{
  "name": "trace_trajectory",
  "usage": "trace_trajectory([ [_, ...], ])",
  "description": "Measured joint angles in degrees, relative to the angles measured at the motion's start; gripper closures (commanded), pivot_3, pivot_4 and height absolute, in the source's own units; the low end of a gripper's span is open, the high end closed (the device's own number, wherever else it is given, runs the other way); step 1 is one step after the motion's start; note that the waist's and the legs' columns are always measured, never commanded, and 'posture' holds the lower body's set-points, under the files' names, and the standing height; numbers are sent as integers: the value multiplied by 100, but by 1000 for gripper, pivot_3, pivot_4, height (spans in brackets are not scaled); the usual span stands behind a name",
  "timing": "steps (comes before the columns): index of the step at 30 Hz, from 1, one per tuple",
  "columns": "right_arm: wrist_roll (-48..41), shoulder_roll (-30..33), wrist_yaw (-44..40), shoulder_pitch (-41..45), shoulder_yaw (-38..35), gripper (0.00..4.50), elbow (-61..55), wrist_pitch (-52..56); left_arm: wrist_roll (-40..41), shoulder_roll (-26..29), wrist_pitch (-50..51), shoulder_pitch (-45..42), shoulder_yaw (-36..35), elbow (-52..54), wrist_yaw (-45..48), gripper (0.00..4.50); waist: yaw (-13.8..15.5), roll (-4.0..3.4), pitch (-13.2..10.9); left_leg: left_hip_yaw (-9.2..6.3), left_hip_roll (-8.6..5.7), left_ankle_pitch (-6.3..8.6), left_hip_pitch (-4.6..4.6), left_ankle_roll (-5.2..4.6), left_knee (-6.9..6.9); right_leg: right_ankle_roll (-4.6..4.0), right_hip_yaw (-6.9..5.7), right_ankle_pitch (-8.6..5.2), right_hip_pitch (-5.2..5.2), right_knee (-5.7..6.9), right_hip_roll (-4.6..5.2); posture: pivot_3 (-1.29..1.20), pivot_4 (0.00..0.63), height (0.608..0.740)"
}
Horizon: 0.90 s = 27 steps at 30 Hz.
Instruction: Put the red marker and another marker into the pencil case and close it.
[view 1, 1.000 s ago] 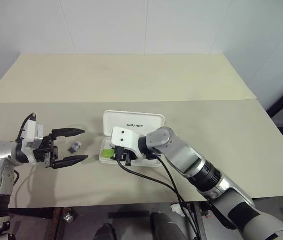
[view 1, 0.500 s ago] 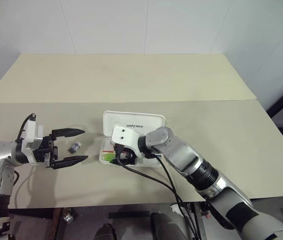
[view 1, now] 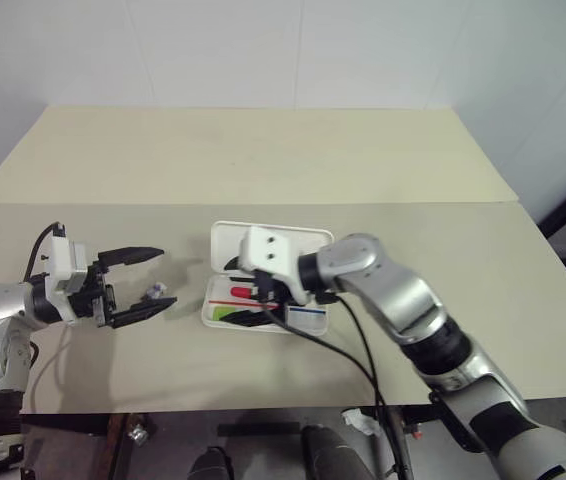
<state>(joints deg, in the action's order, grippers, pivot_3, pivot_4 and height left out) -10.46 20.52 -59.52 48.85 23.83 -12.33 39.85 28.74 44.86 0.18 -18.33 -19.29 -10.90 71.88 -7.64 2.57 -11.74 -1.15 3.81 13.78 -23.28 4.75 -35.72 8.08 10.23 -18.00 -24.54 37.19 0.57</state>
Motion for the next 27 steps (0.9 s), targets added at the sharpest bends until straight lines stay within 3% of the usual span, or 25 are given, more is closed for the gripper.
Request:
trace_trajectory([
  [8, -497, 994, -528, -684, -1063, 37, -68, -971, -649, 108, -471, -413, -9, -1220, -654, 0, -36, 1, 0, 6, 0, 1, 1, -1, 17, 4, 3, 2, 0, -16, 0, 0, 150, 740],
  [15, -501, 1262, -454, -929, -1244, 37, 12, -1235, -1139, 138, -562, -606, 209, -2167, -1078, 0, -17, 1, 0, 8, 0, 1, 0, -1, 18, 4, 4, 2, -1, -19, 1, 0, 150, 740],
  [23, -492, 1272, -235, -1102, -1295, 37, 36, -1242, -1107, -4, -199, -553, 358, -2074, -1093, 0, -1, 2, -1, 8, 0, 1, 0, -1, 18, 4, 3, 2, -1, -15, 1, 0, 150, 740],
  [27, -493, 1317, -205, -1137, -1306, 37, 17, -1243, -976, -3, 198, -130, 406, -1528, -903, 0, -19, 2, -1, 8, 1, 1, 1, -1, 22, 3, 4, 2, -3, -14, 1, 0, 150, 740],
])
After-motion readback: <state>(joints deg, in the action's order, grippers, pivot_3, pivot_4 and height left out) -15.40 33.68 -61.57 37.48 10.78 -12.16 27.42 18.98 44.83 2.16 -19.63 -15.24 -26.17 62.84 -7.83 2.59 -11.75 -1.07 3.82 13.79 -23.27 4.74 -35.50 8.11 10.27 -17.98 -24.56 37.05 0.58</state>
